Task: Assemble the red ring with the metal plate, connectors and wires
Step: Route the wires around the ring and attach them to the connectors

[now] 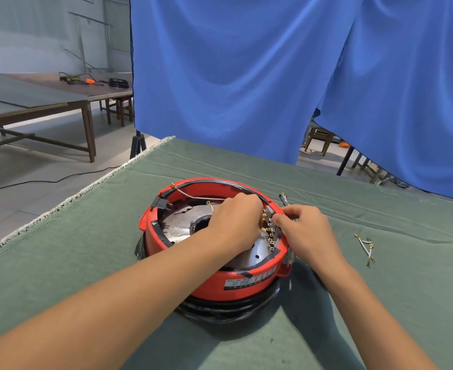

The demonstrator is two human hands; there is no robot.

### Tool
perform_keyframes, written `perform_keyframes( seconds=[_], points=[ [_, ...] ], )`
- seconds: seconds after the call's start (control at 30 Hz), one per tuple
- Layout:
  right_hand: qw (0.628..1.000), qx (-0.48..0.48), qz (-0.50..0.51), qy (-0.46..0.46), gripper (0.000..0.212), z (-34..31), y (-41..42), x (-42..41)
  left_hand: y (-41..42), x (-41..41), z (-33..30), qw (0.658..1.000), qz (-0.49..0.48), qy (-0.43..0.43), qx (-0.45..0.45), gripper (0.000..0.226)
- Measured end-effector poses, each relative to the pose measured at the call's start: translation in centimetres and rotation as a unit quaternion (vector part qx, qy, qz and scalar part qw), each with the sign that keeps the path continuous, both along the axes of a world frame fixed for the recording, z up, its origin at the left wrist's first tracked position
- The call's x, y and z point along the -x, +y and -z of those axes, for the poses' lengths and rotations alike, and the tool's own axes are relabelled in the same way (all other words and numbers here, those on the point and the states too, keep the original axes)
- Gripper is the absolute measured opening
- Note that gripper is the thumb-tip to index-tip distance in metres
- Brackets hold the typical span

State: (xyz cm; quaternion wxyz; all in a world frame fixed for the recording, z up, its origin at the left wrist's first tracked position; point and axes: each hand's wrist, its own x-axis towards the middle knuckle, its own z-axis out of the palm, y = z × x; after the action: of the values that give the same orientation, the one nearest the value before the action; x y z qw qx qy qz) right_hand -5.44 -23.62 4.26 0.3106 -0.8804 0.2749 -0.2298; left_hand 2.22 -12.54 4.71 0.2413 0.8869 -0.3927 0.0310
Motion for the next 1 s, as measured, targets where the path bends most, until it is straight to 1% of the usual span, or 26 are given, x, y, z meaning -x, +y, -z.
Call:
perform_keyframes(
  seconds=[0.13,0.3,0.63,0.87,1.0],
  points=[
    [1.0,-0.002,-0.002,0.0,0.017,0.0,0.03,0.02,-0.14,0.16,0.07,1.0,-0.006,-0.022,0.007,0.021],
    [1.0,-0.015,-0.001,-0.009,0.015,0.04,-0.01,0.03,-0.03,-0.24,0.05,0.999,0.016,0.024,0.021,0.019],
    [1.0,-0.024,-0.002,-0.019,0.013,0.08,-0.13,-0.01,-0.27,-0.46,0.36,0.999,0.011,0.015,0.031,0.021],
    [1.0,-0.011,0.005,-0.027,0.023,0.1,-0.06,-0.05,-0.3,-0.34,0.31,1.0,0.01,0.007,0.019,0.02],
    [0.999,-0.007,0.005,-0.032,0.023,0.2,-0.08,-0.05,-0.28,-0.44,0.39,1.0,0.006,0.019,0.023,0.018]
  ],
)
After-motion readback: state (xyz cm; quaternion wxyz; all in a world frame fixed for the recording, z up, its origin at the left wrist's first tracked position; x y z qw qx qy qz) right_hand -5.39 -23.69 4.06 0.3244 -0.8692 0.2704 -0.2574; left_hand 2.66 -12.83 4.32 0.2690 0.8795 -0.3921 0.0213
